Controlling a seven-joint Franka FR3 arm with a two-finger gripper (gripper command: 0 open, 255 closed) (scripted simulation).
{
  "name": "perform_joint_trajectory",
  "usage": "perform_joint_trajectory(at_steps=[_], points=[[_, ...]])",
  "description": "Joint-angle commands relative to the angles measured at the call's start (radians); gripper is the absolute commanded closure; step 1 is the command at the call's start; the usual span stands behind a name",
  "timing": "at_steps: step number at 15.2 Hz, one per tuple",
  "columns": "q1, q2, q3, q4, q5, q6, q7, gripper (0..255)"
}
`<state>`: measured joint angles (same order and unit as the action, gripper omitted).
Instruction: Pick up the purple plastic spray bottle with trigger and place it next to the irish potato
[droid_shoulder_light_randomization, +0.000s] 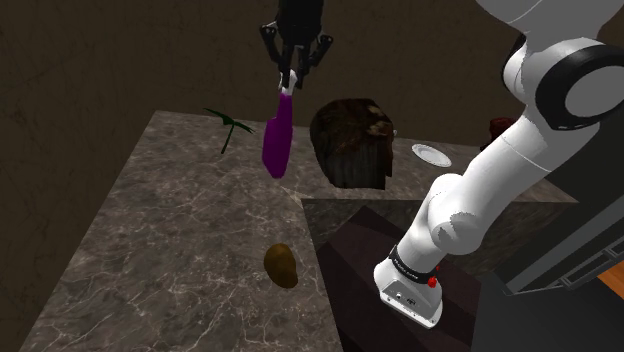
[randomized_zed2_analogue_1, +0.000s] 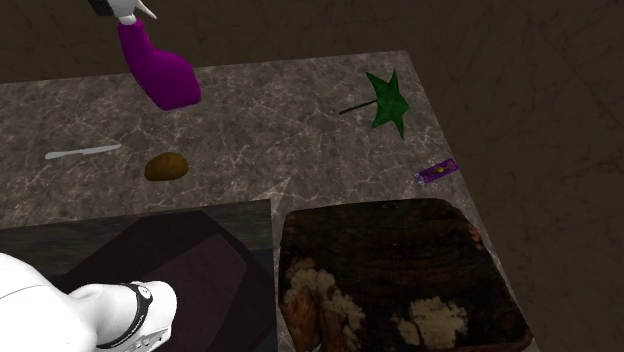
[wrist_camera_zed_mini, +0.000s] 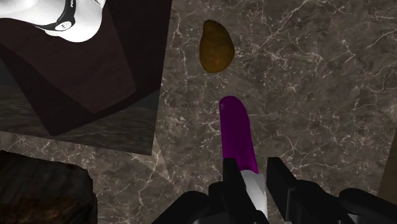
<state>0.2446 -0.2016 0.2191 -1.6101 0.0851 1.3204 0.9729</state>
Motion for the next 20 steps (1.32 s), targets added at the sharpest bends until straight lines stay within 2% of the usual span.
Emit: perform_joint_trajectory(at_steps=[1, 20], points=[[0.000, -0.013, -0.001, -0.043, 0.002, 0.031, -0.004, 255], [0.004, -0.079, 0.001, -0.370, 0.014, 0.292, -0.025, 255]])
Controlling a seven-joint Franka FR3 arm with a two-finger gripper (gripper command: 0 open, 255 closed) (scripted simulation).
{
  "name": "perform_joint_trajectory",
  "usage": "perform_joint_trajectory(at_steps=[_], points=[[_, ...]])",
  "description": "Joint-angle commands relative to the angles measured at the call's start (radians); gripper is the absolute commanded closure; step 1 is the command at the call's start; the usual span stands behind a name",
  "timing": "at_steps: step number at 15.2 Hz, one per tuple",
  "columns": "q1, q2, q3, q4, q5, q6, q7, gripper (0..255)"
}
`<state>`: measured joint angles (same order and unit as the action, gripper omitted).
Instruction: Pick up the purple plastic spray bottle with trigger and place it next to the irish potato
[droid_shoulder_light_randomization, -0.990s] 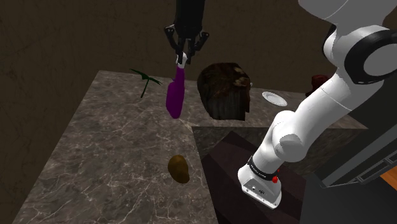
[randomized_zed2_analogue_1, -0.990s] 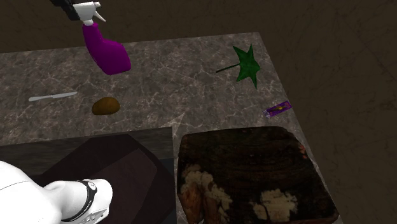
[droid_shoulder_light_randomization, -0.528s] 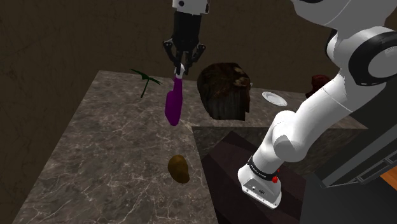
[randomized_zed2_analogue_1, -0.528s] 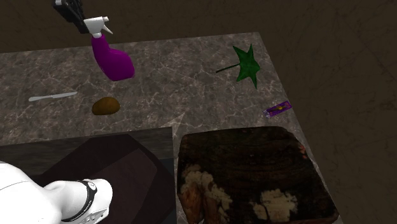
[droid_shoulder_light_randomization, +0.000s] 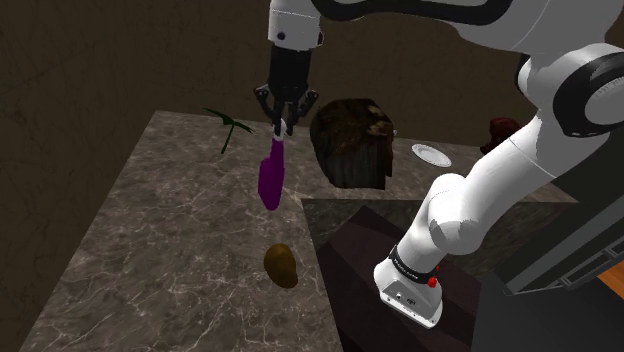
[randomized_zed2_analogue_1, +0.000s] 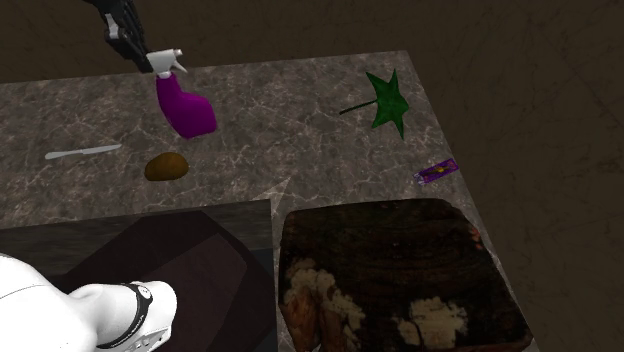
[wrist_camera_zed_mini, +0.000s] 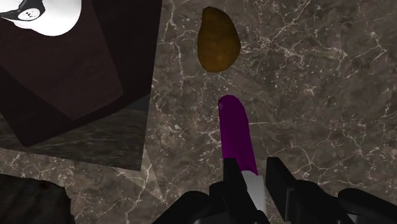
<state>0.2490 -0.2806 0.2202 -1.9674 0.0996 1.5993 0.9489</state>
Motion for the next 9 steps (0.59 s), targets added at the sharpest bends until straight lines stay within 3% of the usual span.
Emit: perform_joint_trajectory(at_steps=[1, 9], points=[[0.000, -0.001, 0.000, -0.027, 0.000, 0.026, -0.002, 255], [0.002, -0.002, 0.005, -0.136, 0.004, 0.134, -0.007, 255]])
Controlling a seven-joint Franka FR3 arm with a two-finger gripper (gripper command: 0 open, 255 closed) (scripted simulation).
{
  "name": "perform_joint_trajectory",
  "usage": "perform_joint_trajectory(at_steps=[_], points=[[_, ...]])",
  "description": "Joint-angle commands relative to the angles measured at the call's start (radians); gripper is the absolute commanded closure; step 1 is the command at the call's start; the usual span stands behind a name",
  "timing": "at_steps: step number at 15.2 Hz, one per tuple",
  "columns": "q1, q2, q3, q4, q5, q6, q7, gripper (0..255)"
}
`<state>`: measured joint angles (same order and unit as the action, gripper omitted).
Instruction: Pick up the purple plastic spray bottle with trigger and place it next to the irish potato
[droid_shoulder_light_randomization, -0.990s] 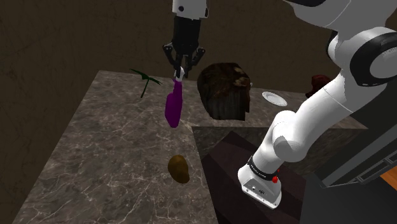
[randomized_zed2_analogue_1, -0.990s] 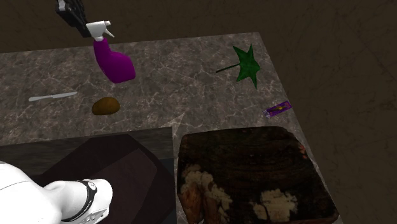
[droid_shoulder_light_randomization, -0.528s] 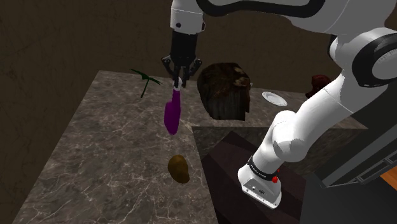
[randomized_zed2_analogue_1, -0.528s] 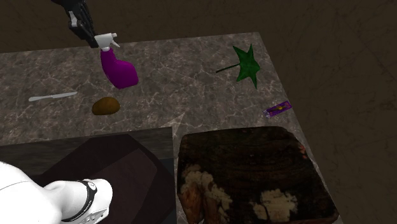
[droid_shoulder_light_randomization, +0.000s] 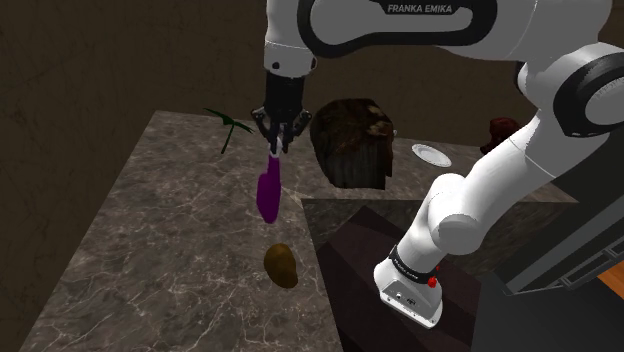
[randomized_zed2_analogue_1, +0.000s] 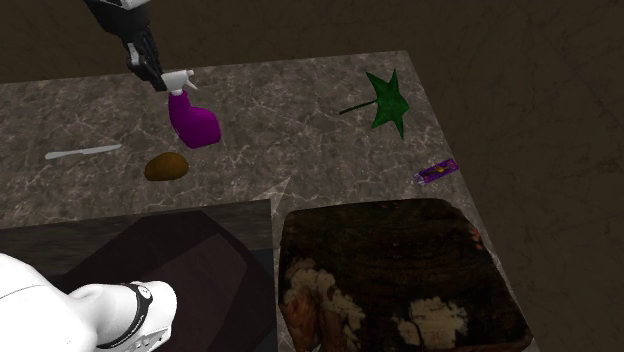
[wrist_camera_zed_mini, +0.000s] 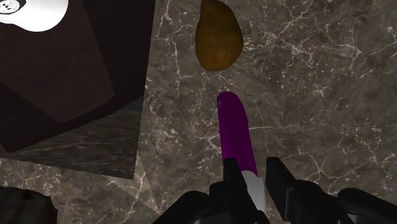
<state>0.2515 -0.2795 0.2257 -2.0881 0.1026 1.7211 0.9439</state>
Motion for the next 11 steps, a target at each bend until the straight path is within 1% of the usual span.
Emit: perform_joint_trajectory(at_steps=[1, 11], points=[[0.000, -0.003, 0.000, -0.027, 0.001, 0.026, -0.002, 255], [0.003, 0.019, 0.008, -0.142, 0.003, 0.161, -0.005, 255]])
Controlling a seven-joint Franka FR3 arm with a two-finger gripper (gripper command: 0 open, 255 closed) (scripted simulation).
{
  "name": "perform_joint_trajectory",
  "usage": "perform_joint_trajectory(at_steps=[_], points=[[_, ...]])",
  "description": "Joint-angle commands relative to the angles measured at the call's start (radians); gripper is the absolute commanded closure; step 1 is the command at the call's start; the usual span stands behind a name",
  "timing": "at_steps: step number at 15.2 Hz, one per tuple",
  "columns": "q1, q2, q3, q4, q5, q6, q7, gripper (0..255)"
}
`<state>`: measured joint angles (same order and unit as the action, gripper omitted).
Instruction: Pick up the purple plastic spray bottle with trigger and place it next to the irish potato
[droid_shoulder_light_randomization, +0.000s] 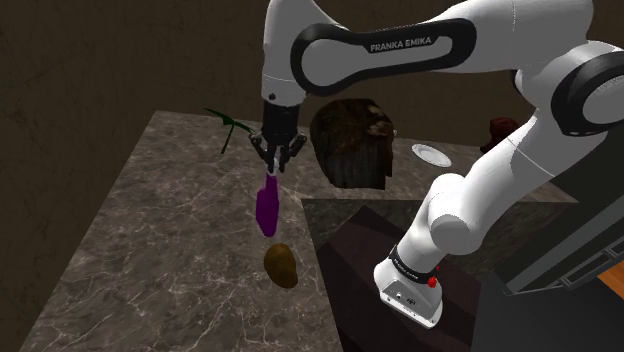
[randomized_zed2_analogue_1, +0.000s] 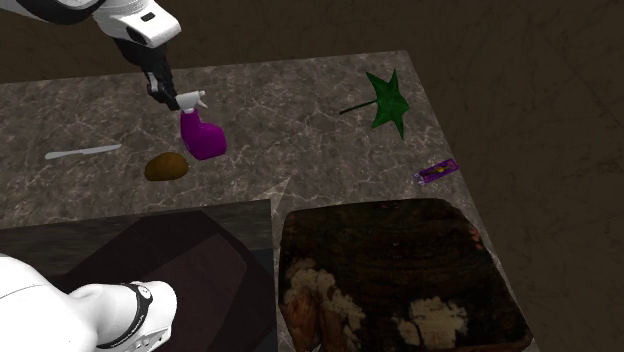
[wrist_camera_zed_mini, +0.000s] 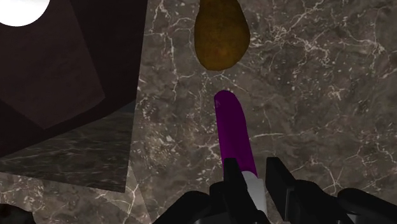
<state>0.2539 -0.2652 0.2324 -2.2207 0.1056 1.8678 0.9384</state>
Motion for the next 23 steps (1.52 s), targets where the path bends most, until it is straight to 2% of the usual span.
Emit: perform_joint_trajectory(at_steps=[1, 5, 12, 13, 18, 22, 23], points=[[0.000, 0.008, 0.002, -0.020, 0.000, 0.028, 0.000, 255], [0.001, 0.023, 0.005, -0.058, 0.000, 0.081, 0.000, 255], [0.001, 0.023, 0.005, -0.058, 0.000, 0.081, 0.000, 255], [0.001, 0.023, 0.005, -0.058, 0.000, 0.081, 0.000, 0], [0.001, 0.023, 0.005, -0.058, 0.000, 0.081, 0.000, 0], [-0.003, 0.006, -0.004, 0.055, -0.004, -0.048, 0.000, 0], [-0.003, 0.006, -0.004, 0.055, -0.004, -0.048, 0.000, 0]])
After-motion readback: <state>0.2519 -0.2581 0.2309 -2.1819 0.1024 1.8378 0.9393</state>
